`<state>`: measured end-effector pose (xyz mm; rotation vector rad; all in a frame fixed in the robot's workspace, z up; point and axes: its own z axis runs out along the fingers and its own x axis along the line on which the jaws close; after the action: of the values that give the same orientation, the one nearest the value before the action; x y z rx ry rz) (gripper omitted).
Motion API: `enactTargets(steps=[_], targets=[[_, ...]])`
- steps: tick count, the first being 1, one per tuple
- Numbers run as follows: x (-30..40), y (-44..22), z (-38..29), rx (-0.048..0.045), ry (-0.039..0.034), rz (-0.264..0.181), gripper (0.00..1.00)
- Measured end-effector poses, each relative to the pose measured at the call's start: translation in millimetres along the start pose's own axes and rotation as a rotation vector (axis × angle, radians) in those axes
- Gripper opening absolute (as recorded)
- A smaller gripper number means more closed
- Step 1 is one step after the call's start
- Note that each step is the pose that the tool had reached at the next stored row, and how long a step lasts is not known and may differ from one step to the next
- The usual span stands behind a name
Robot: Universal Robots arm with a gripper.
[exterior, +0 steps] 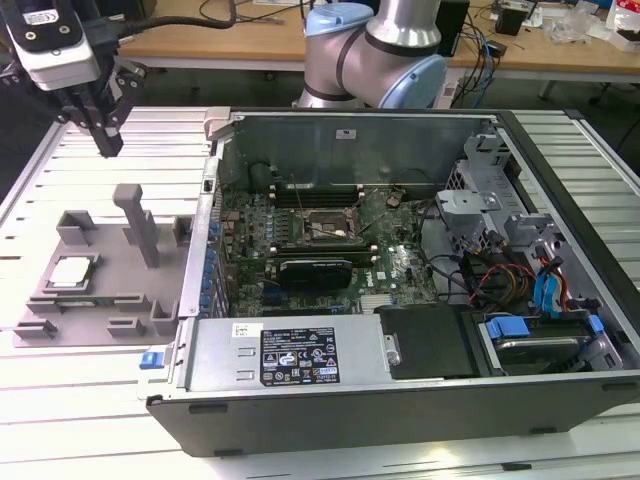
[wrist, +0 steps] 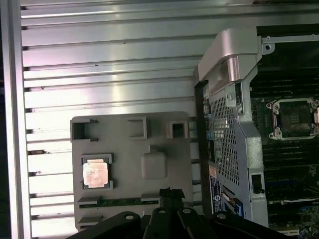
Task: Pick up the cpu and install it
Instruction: 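Reach for the cpu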
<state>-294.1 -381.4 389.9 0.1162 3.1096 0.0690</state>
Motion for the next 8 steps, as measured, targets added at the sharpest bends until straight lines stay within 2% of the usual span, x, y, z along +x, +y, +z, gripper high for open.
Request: enactTargets(steps=[3, 8], targets=[[7.4, 0.5, 0.8, 0.0000, 0.0000, 0.000, 0.11], [19.8, 6.6, 5.3, -0.0001, 0.0000, 0.000, 0.11]])
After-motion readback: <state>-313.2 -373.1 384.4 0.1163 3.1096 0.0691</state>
